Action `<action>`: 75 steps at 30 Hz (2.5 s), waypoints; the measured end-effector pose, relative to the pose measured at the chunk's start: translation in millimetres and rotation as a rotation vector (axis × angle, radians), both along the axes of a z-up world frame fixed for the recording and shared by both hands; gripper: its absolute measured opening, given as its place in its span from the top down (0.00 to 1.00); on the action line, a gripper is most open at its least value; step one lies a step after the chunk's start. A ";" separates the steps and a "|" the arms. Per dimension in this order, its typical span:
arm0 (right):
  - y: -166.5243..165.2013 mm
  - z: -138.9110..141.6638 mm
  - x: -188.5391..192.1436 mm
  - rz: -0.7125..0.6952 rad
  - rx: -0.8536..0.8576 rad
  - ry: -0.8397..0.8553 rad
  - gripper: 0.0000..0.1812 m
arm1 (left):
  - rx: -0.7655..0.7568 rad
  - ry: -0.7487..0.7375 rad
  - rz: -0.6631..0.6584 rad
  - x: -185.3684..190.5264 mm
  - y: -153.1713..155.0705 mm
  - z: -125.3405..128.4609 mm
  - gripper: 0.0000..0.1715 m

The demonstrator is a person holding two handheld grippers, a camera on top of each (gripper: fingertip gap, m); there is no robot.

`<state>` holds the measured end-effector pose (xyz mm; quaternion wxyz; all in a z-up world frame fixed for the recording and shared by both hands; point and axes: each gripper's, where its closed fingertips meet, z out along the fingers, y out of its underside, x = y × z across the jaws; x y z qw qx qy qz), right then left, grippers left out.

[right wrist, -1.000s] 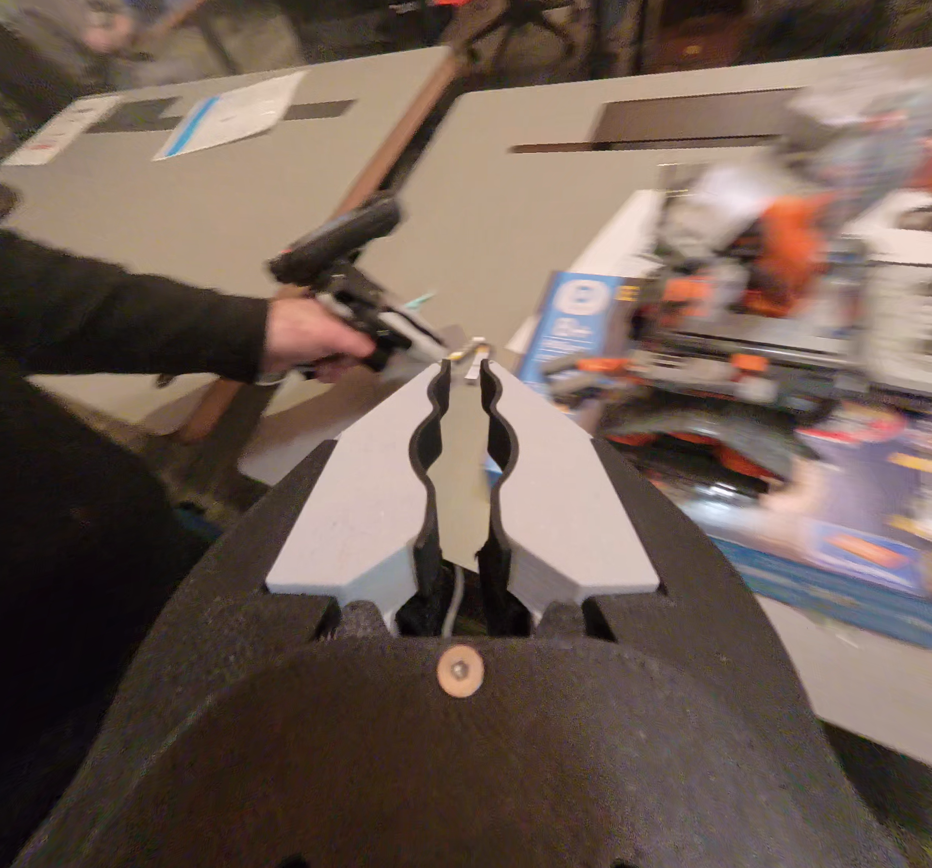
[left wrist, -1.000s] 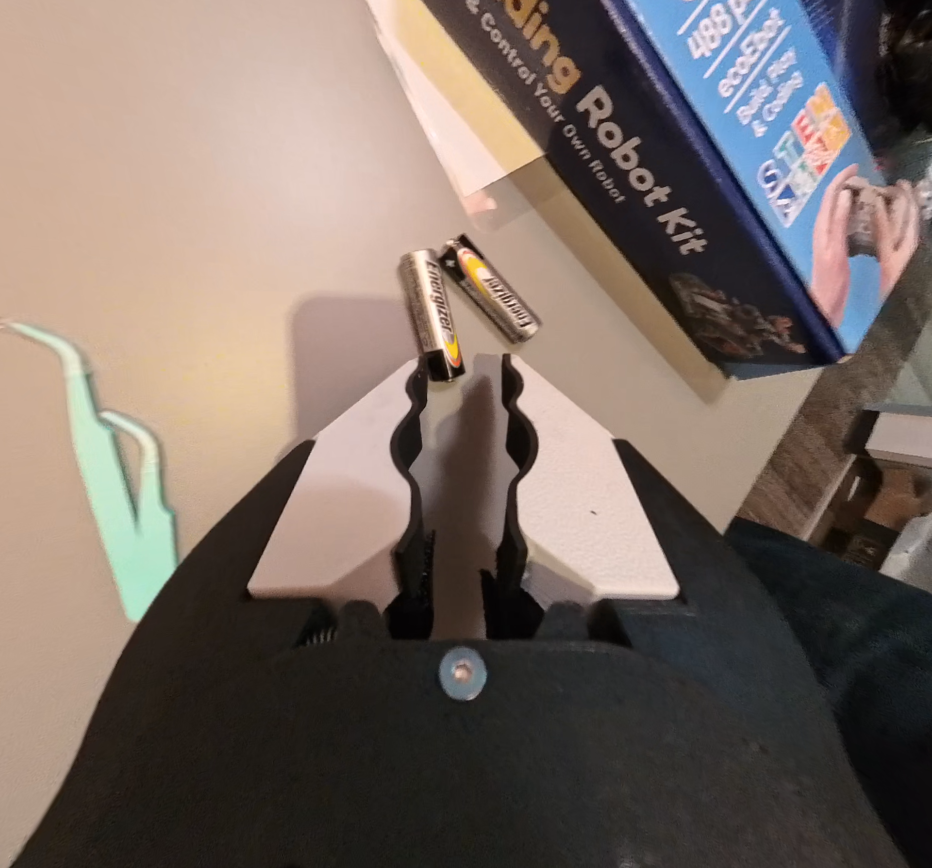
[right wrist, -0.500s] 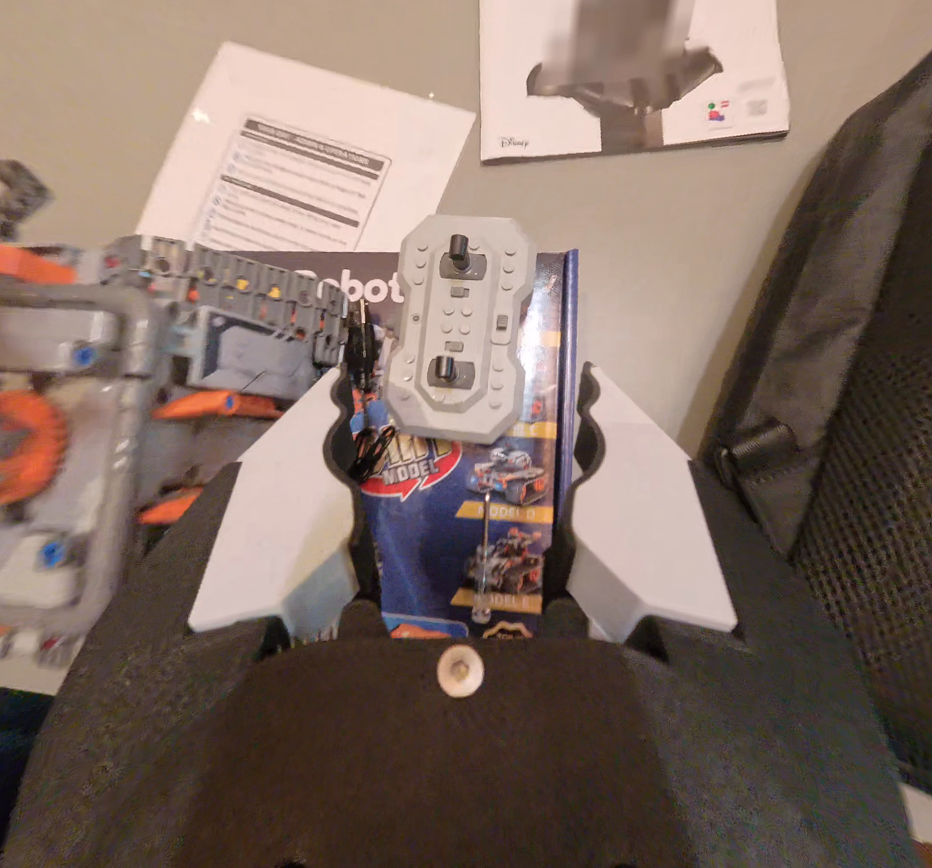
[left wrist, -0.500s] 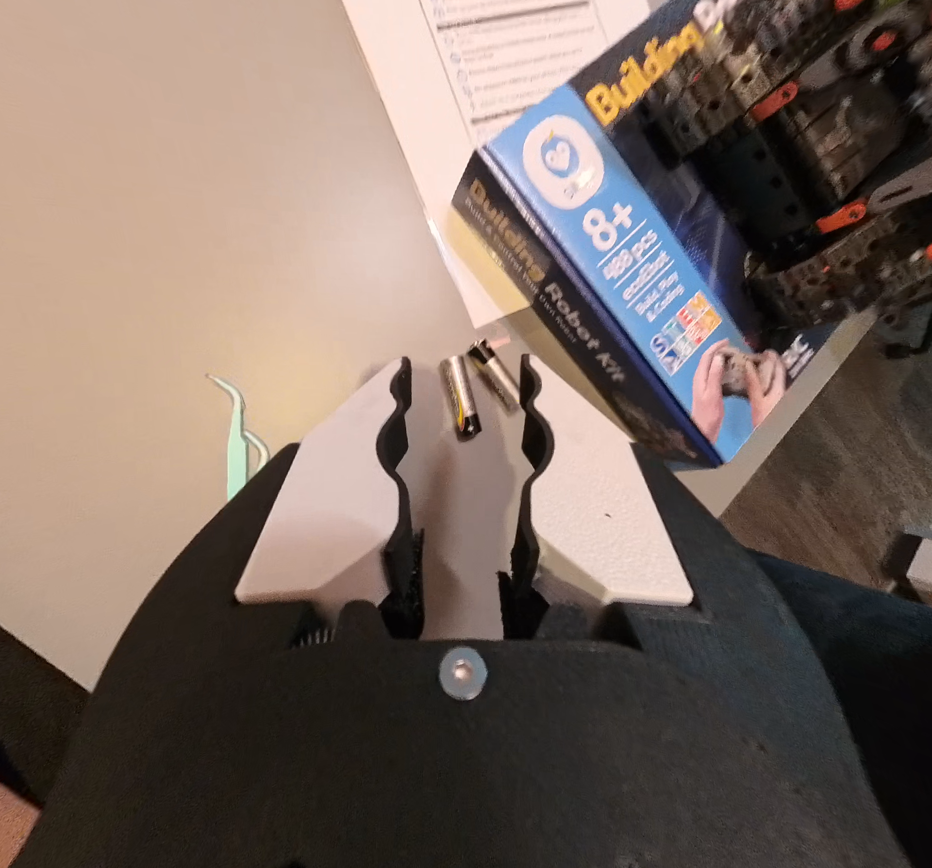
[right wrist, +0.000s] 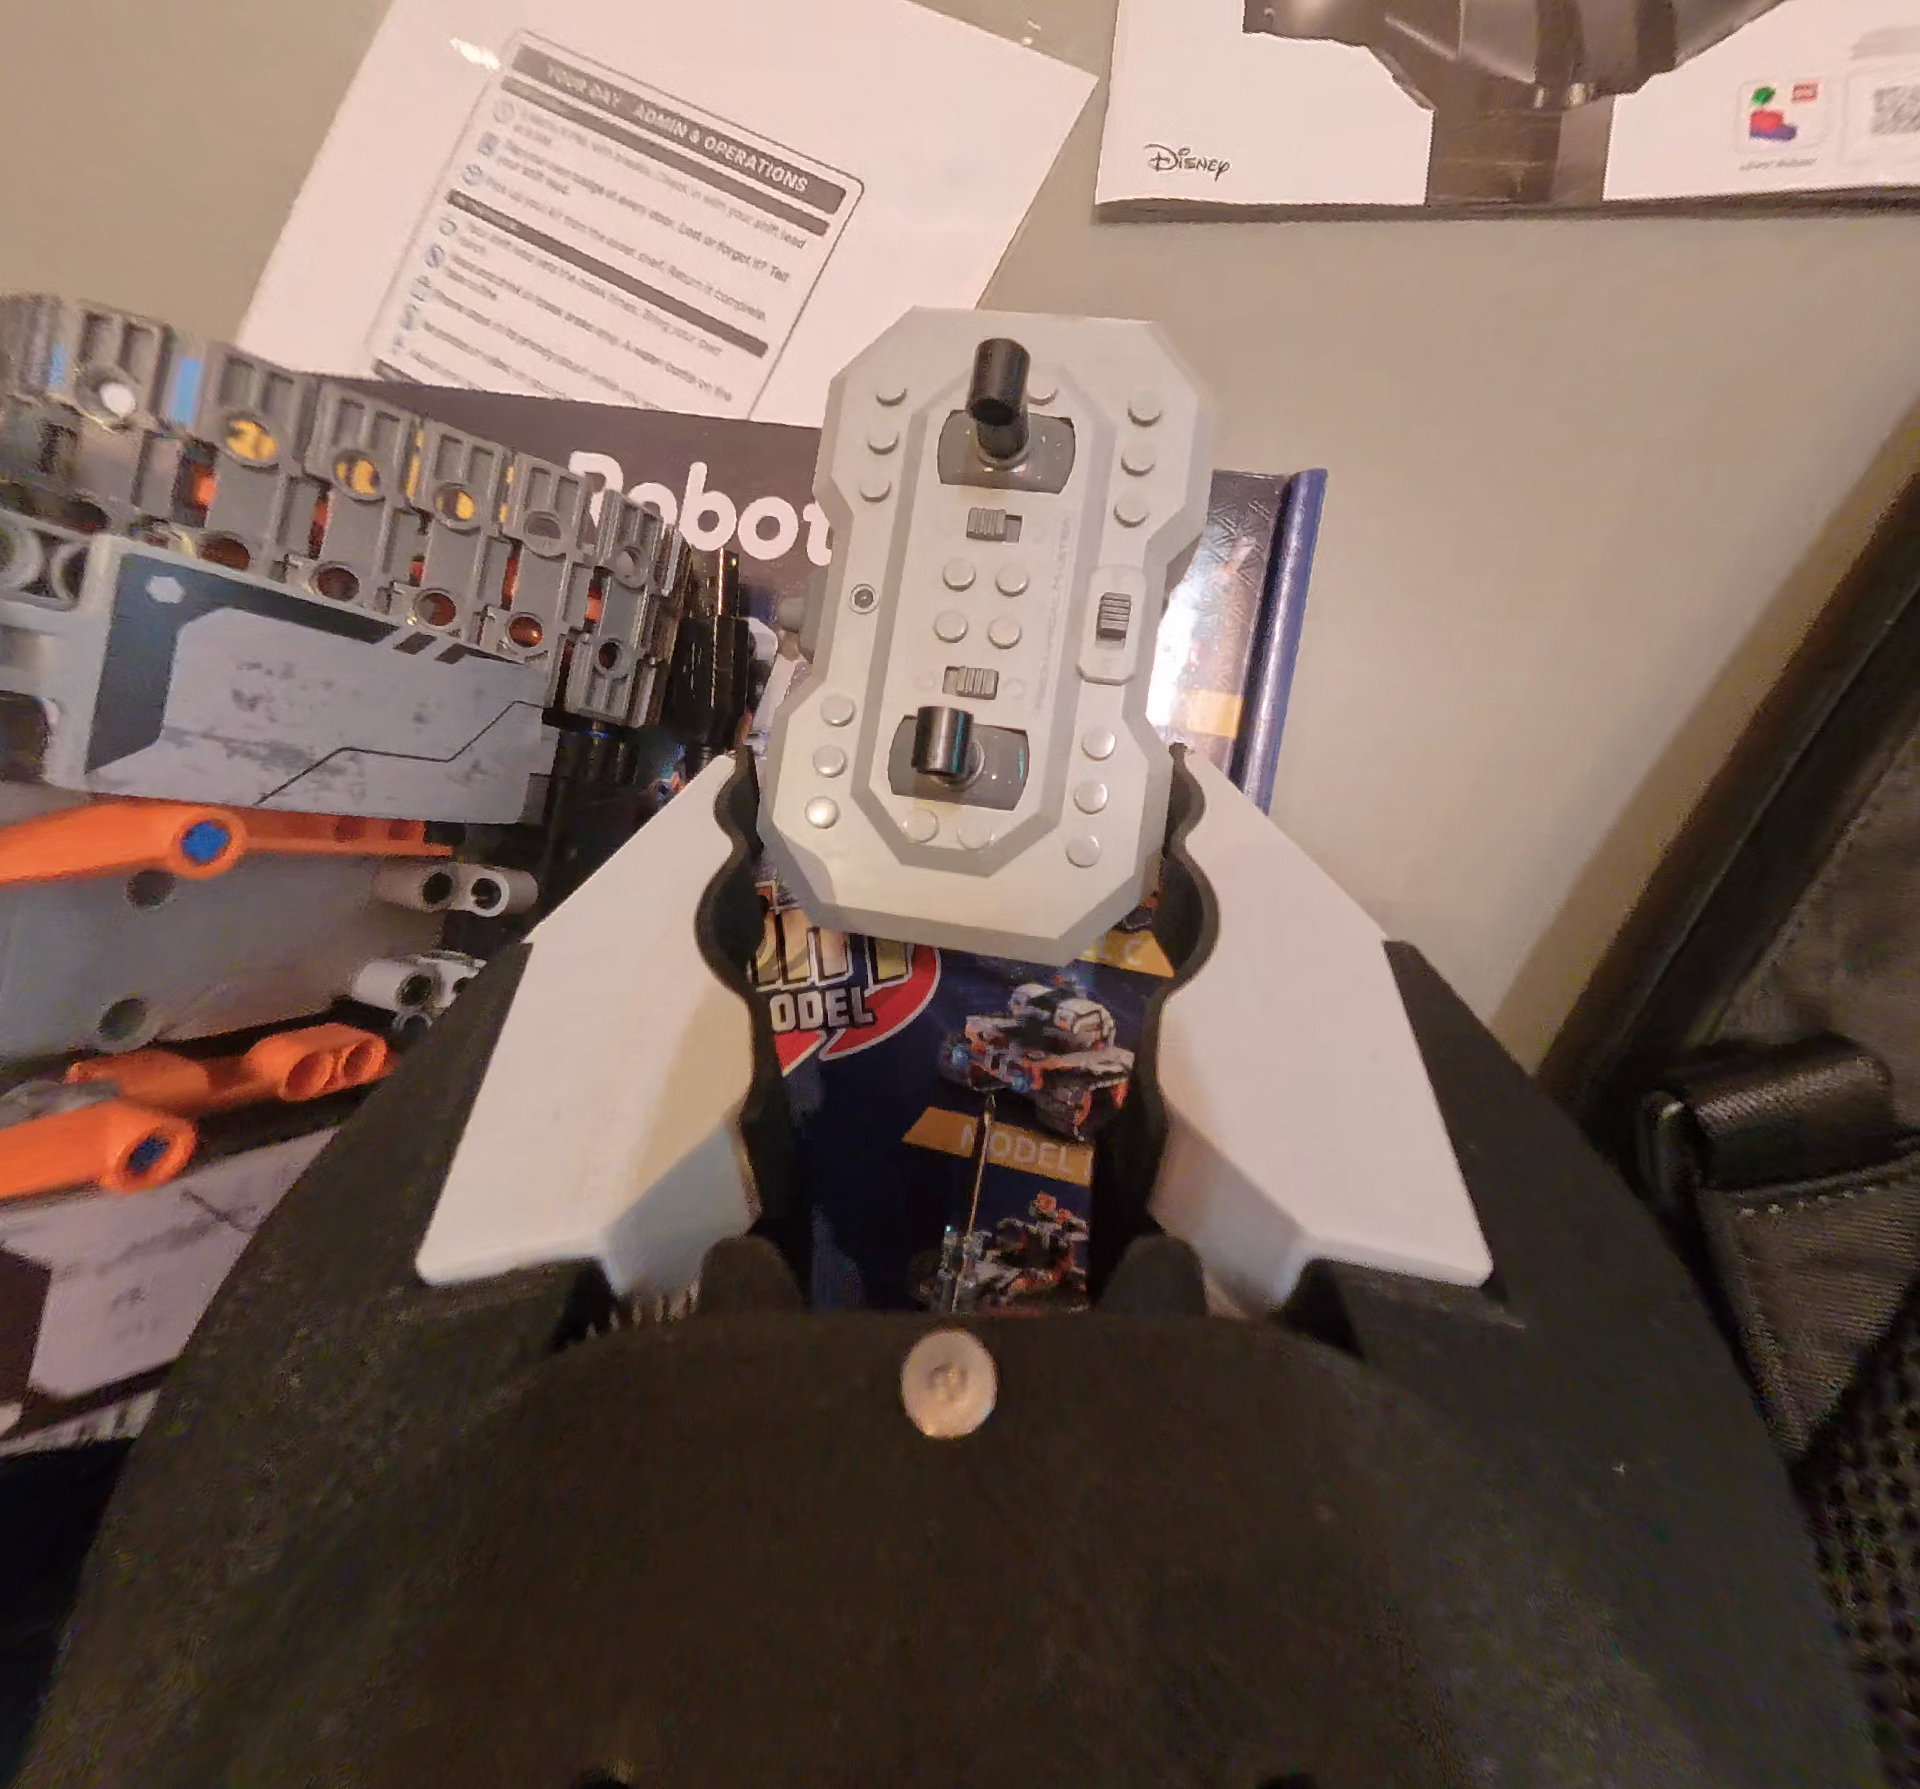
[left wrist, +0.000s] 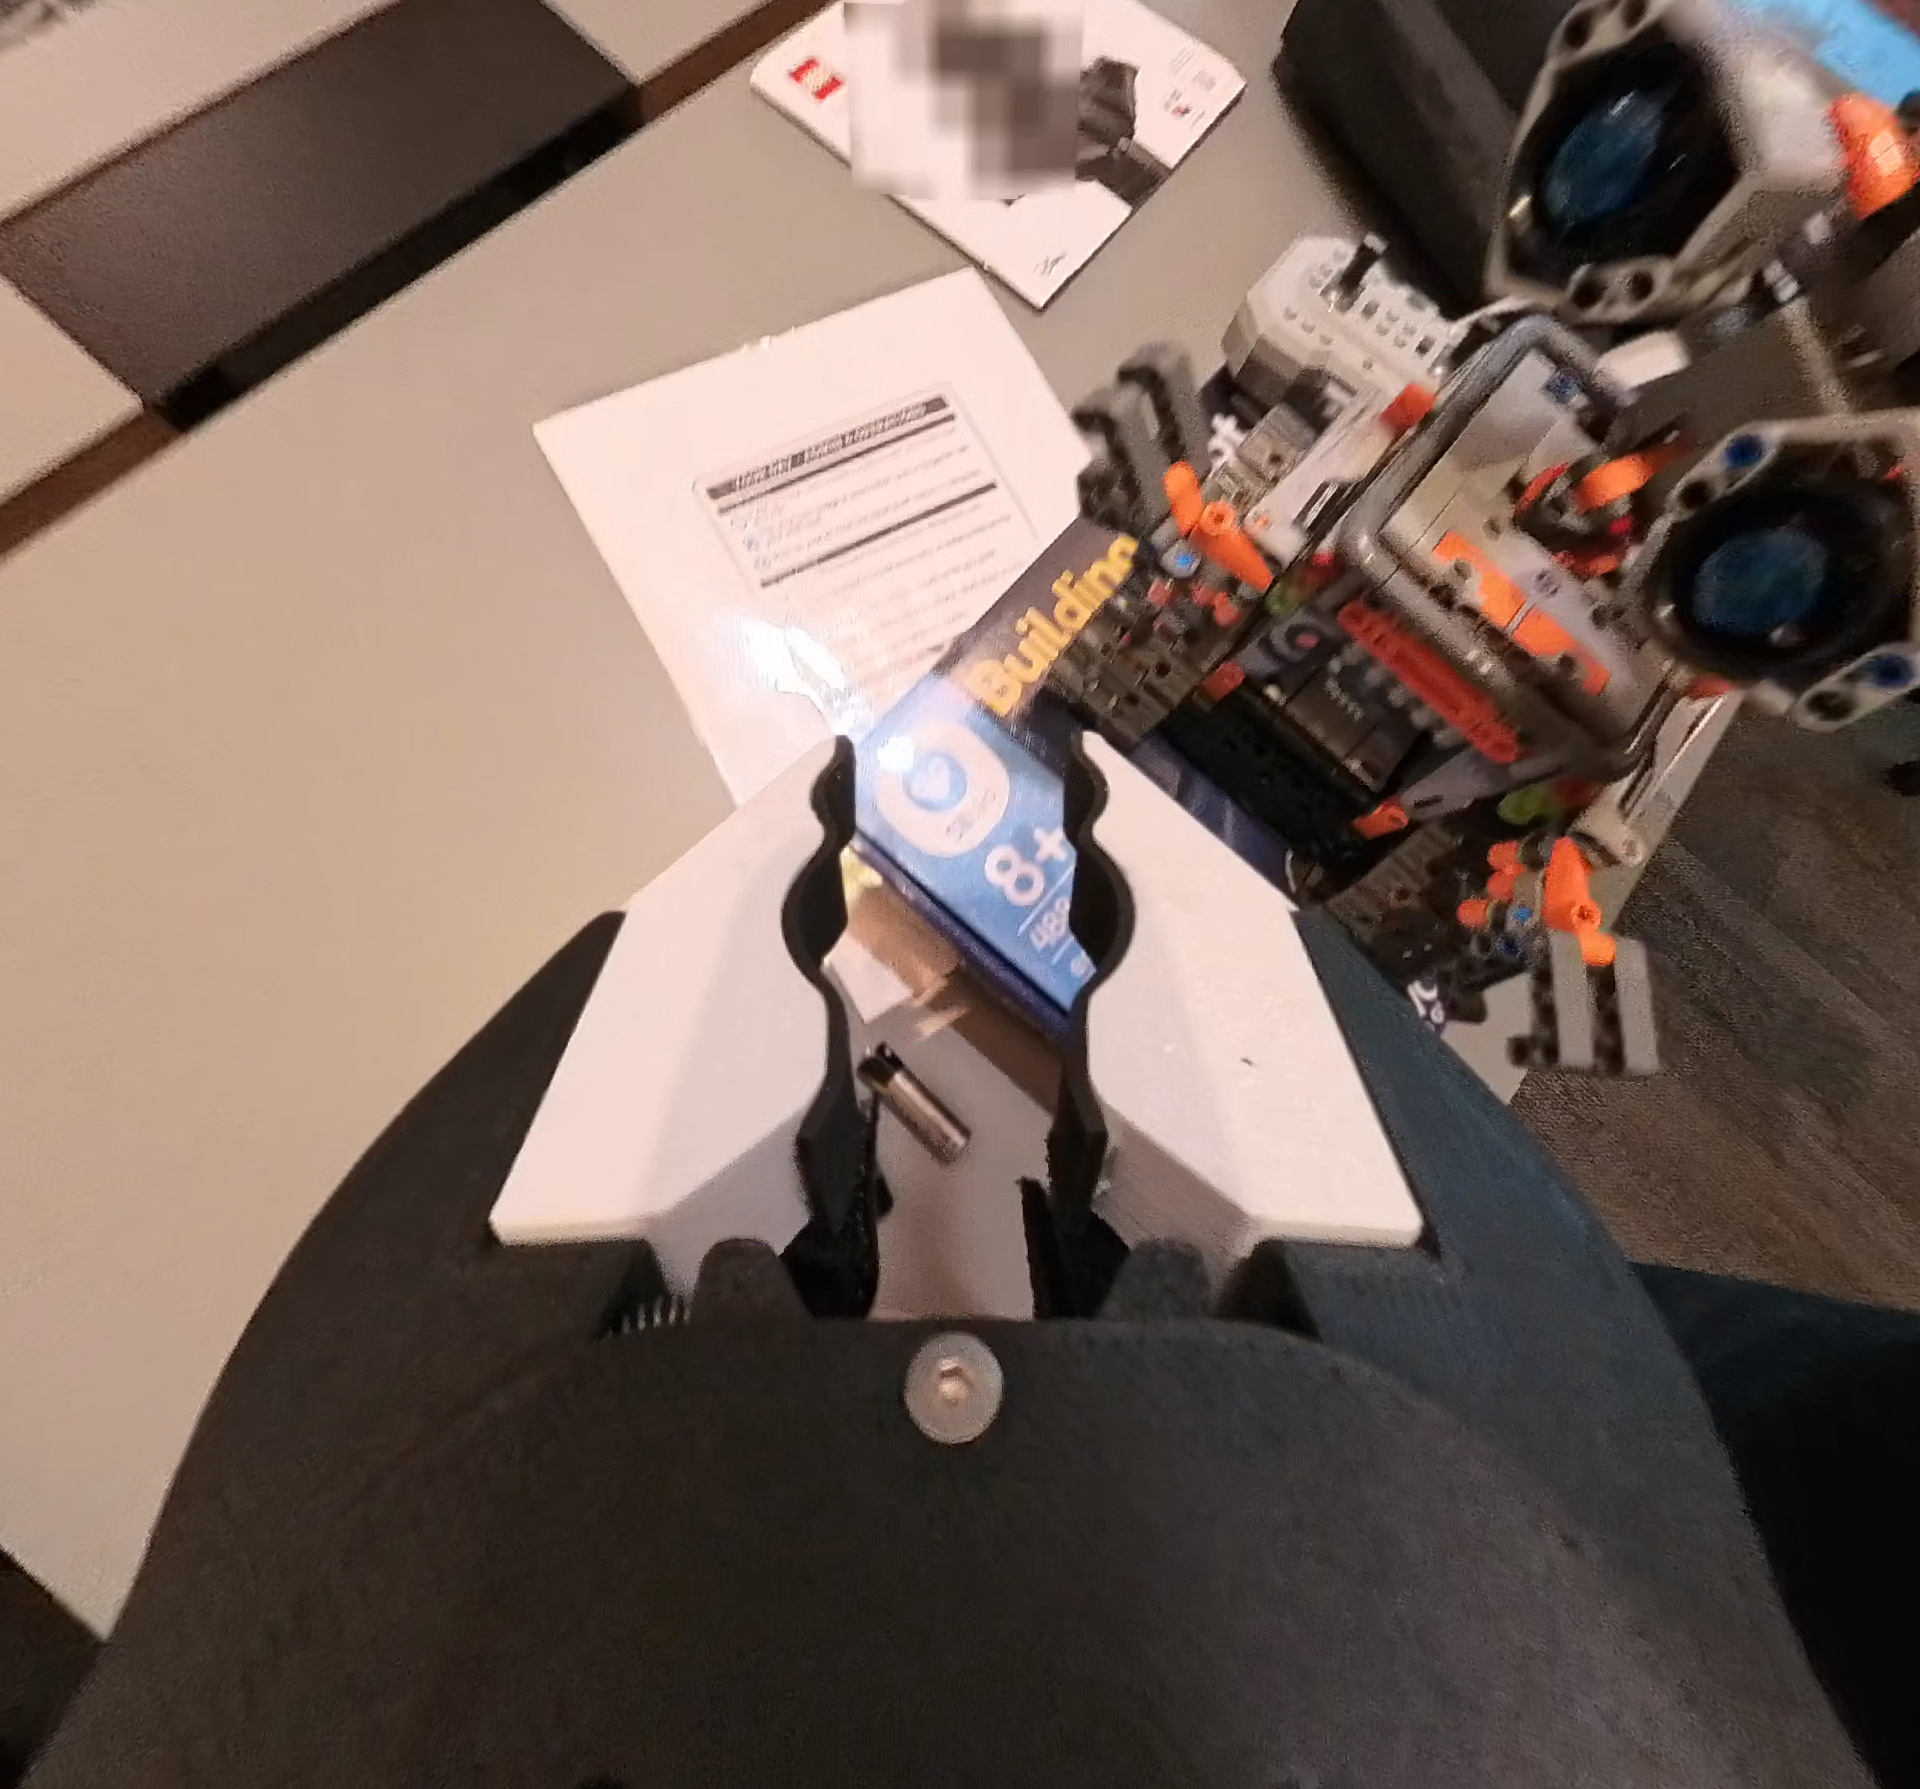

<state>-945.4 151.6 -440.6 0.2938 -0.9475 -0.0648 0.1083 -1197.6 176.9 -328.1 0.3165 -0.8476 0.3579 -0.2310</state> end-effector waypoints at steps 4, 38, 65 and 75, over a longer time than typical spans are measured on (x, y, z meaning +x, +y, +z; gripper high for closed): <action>-1.1 18.8 0.8 -0.021 0.006 0.274 0.59 | 0.116 0.004 -0.083 28.0 18.3 30.1 0.77; -42.6 263.5 -70.4 0.614 -0.037 1.333 0.59 | 0.741 0.012 -1.218 182.9 -40.4 168.2 0.75; -19.9 316.4 -75.0 0.599 0.488 0.786 0.76 | -0.036 -0.485 -0.738 159.0 -33.6 214.6 0.80; -14.3 335.7 -70.2 0.434 0.531 1.052 0.79 | -0.070 -0.534 -0.625 159.8 -24.2 232.3 0.71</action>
